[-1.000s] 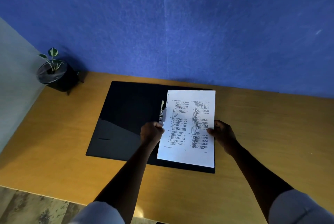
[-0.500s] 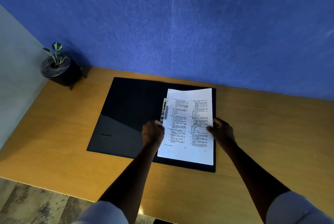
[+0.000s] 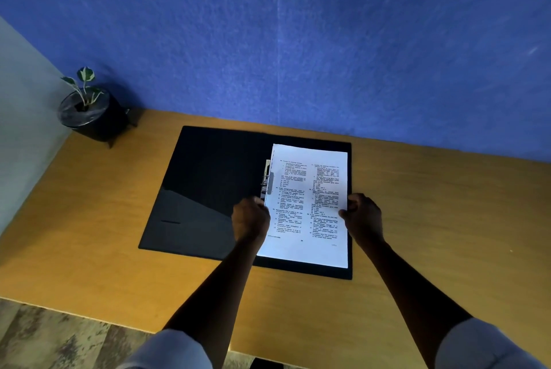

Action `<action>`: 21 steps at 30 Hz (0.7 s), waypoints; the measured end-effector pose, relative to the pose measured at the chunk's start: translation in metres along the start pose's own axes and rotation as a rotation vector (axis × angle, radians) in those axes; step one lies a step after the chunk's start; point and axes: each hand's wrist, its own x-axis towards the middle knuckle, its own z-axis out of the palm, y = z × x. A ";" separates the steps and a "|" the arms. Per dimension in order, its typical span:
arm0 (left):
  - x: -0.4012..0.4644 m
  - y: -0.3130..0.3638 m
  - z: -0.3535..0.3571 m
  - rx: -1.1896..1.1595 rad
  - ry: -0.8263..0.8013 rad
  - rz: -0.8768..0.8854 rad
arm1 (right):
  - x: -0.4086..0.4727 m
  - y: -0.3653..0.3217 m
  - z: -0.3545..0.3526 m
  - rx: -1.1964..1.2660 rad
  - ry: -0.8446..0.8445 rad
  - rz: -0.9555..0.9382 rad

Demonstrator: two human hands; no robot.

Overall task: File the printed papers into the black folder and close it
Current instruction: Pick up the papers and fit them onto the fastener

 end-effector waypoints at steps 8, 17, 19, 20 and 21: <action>-0.006 0.004 -0.005 -0.005 0.012 -0.008 | -0.007 0.001 -0.001 -0.004 0.008 -0.007; -0.004 0.004 -0.008 -0.015 -0.005 0.024 | -0.006 0.001 -0.004 -0.029 -0.018 -0.027; -0.005 0.005 -0.009 -0.018 -0.002 0.023 | -0.006 0.002 -0.004 -0.022 -0.019 -0.030; -0.005 0.005 -0.009 -0.019 -0.002 0.021 | -0.006 0.002 -0.005 -0.015 -0.014 -0.029; -0.006 0.005 -0.009 -0.021 -0.002 0.021 | -0.007 0.002 -0.005 -0.010 -0.007 -0.029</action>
